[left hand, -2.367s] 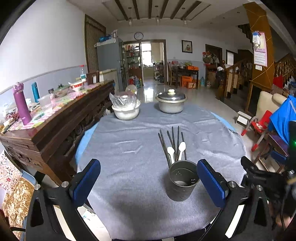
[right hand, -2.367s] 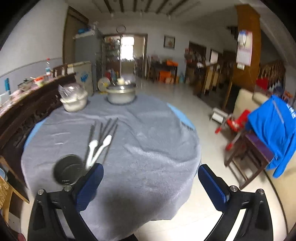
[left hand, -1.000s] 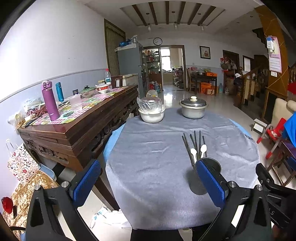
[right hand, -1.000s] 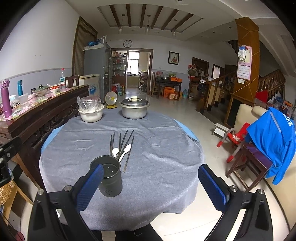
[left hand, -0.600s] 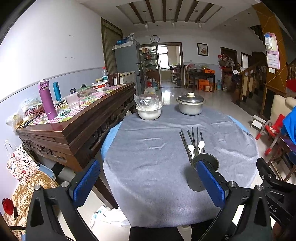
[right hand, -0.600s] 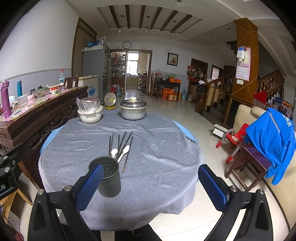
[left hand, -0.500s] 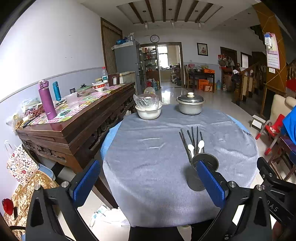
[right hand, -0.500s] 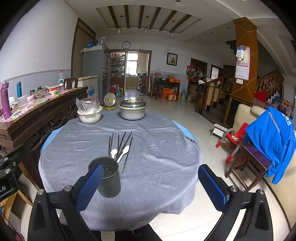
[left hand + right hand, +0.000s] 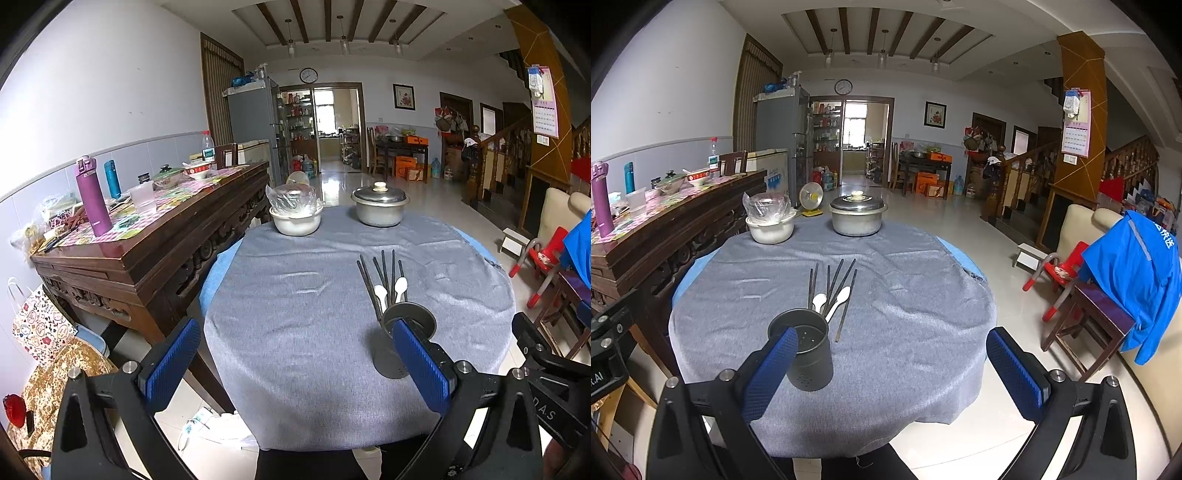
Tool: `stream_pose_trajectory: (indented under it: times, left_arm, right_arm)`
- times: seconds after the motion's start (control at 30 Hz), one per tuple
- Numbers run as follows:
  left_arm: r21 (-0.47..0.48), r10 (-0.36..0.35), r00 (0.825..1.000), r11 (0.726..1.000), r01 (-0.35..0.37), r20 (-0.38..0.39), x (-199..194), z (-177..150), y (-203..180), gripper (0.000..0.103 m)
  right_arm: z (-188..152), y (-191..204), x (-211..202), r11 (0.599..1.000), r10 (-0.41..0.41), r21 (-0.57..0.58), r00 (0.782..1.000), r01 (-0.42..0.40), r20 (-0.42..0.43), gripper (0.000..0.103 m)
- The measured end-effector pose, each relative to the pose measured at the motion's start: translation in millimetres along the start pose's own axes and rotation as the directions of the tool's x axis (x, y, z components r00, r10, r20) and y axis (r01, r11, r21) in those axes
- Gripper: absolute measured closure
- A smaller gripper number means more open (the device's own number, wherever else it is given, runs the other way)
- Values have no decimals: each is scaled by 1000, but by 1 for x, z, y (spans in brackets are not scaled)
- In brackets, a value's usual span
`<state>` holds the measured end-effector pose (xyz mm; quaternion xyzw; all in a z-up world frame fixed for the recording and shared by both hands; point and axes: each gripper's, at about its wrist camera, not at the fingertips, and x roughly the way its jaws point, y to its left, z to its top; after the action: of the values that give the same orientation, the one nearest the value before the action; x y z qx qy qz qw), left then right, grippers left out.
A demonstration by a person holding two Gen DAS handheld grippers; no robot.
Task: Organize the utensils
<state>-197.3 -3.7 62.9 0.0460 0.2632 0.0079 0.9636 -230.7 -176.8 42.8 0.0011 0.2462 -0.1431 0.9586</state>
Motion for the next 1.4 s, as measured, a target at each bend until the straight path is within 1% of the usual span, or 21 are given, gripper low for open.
stream_pose_trajectory:
  times: [0.5,0.7,0.83,1.0,1.07,1.1,1.2,1.23,1.27,1.3,1.33,1.37,1.4]
  left_arm:
    - [-6,-9,1000,1000,9,-15,5,-3,-1,0]
    - [-26,-9,1000,1000,9,-28,13,0,2,0]
    - [-40,-23,998,999,20,-54,35,11,7,0]
    - [-56,-54,993,997,48,-109,77,27,16,0]
    - [-61,-90,986,995,82,-141,102,34,18,0]
    - [-63,-107,982,993,98,-157,114,38,19,0]
    - [-71,-149,967,988,137,-205,158,49,19,0]
    - [-72,-158,964,987,146,-214,168,51,18,0]
    - [-75,-177,958,984,164,-227,184,56,16,0]
    - [-80,-196,950,980,182,-241,199,59,15,1]
    - [-83,-210,944,977,195,-253,210,61,13,6]
    - [-86,-227,935,974,211,-273,225,64,11,12]
    - [-89,-240,926,971,223,-292,238,67,9,16]
  right_arm:
    - [-2,1,3,1000,-1,-3,1000,1,-8,0]
    - [-2,-1,12,1000,2,-4,1000,-2,-29,0]
    - [5,-8,28,1000,26,8,998,-26,-53,0]
    - [30,-33,70,987,136,98,983,-125,-122,0]
    - [42,-47,100,968,221,157,962,-196,-161,0]
    - [48,-51,117,958,255,184,948,-220,-192,0]
    - [60,-59,168,923,346,268,903,-278,-255,2]
    - [63,-59,184,915,363,283,893,-287,-268,4]
    - [66,-59,203,908,378,298,881,-294,-284,9]
    - [68,-58,223,899,399,316,865,-303,-305,15]
    - [69,-57,238,889,420,336,850,-313,-319,18]
    - [70,-57,261,865,461,379,820,-329,-339,23]
    - [71,-56,280,842,495,419,795,-340,-351,28]
